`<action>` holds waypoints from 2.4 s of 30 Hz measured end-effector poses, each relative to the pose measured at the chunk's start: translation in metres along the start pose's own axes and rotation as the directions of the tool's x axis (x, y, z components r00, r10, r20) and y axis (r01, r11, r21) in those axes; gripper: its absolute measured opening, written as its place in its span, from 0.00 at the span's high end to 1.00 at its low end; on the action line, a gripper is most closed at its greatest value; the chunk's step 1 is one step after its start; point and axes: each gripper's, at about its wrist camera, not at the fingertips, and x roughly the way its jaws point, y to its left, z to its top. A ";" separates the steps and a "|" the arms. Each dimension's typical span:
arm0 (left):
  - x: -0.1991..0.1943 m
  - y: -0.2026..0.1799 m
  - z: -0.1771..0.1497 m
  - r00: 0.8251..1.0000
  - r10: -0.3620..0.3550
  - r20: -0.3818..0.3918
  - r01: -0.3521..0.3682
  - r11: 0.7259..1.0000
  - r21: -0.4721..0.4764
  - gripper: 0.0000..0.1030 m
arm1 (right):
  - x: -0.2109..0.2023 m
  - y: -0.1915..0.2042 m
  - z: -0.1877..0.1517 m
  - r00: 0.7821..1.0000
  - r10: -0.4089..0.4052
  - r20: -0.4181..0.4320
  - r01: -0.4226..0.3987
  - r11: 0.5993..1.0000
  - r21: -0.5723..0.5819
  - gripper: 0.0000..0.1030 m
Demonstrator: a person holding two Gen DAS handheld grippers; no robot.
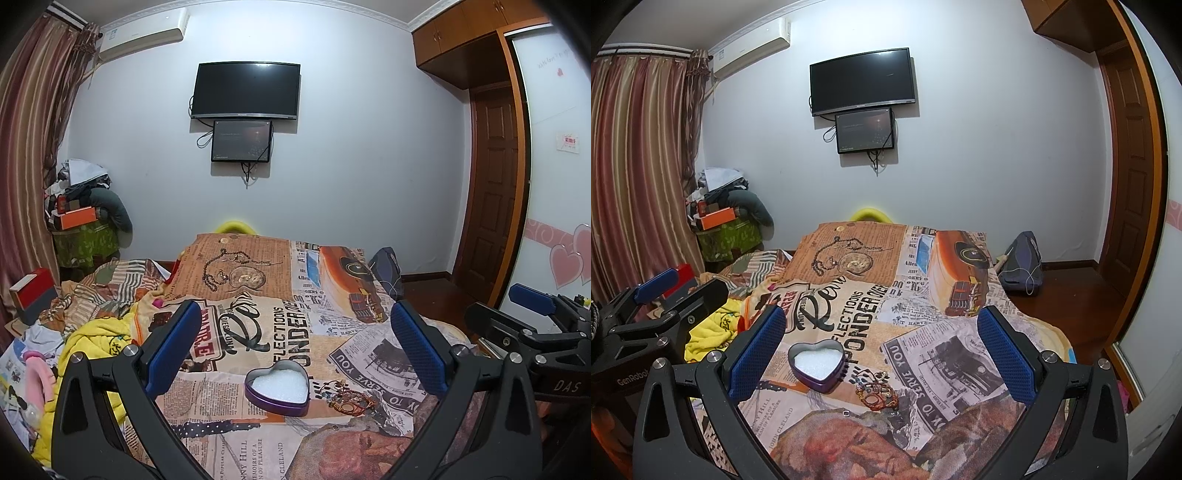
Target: Organize jewelry
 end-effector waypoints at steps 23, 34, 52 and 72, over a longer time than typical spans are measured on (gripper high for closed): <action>0.000 0.000 0.002 1.000 0.001 -0.001 -0.001 1.000 -0.001 0.00 | 0.000 0.000 0.000 1.000 0.001 0.001 -0.001 1.000 0.004 0.00; 0.004 -0.003 0.002 1.000 0.025 0.002 -0.025 1.000 0.011 0.00 | -0.001 -0.001 0.002 1.000 -0.001 -0.011 0.001 1.000 0.004 0.00; 0.089 0.002 -0.047 0.964 0.063 -0.258 -0.062 0.998 0.015 0.00 | 0.051 -0.031 -0.036 0.979 -0.043 -0.198 0.050 0.998 0.032 0.00; 0.167 -0.021 -0.153 0.742 -0.153 -0.653 0.170 0.985 -0.037 0.47 | 0.116 -0.084 -0.113 0.865 0.086 -0.495 0.001 0.985 0.171 0.36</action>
